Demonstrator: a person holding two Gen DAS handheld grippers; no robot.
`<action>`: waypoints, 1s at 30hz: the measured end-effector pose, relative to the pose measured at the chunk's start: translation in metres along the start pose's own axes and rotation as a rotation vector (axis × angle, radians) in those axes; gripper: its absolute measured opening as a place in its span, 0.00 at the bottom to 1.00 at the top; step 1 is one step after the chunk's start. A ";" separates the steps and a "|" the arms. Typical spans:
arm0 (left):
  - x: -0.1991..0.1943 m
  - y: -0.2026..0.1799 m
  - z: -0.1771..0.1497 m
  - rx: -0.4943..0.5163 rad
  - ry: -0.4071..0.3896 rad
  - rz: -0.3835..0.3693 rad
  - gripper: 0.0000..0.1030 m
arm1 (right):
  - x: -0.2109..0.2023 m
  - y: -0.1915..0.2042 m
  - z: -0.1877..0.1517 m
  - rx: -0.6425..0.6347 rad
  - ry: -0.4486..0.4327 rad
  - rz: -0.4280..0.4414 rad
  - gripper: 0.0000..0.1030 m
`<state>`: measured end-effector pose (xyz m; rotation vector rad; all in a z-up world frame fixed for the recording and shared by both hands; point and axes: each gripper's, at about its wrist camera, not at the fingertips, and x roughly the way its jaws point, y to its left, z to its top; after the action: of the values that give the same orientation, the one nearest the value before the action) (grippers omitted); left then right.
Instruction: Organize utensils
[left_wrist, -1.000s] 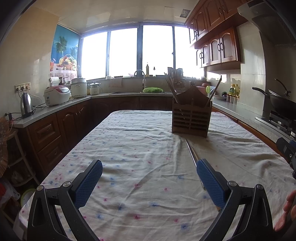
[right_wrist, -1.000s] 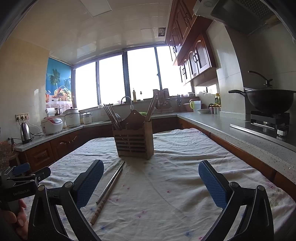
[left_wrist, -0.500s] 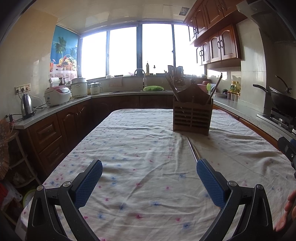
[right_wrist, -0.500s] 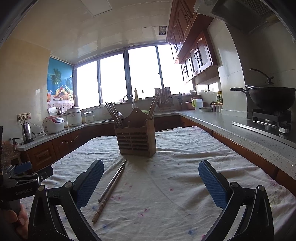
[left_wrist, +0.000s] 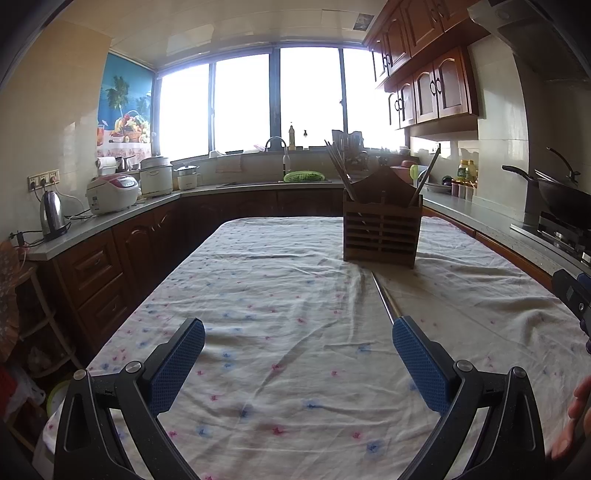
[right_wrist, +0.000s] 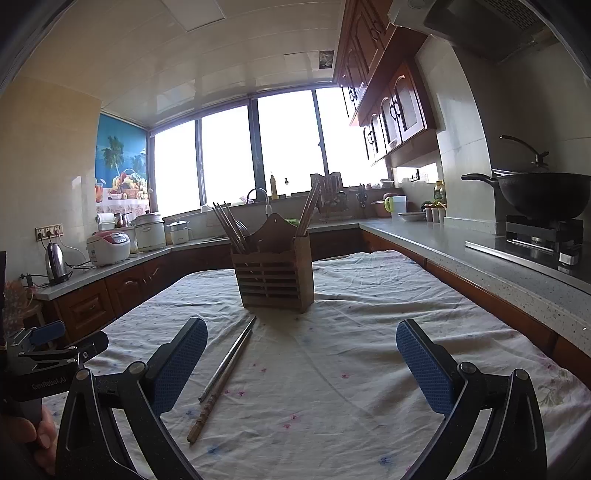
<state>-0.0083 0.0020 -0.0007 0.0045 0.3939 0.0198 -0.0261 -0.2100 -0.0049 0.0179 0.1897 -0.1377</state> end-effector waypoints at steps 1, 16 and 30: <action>0.000 0.000 0.000 0.000 0.000 0.001 0.99 | 0.000 0.000 0.000 0.000 0.001 0.001 1.00; -0.002 -0.001 0.000 0.004 -0.004 -0.003 0.99 | 0.001 0.001 -0.001 0.002 0.004 0.003 1.00; -0.003 -0.003 0.002 -0.001 0.006 -0.009 0.99 | 0.001 0.004 -0.001 0.002 -0.001 0.004 1.00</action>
<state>-0.0098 -0.0013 0.0026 0.0013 0.4003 0.0109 -0.0252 -0.2062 -0.0064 0.0203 0.1882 -0.1339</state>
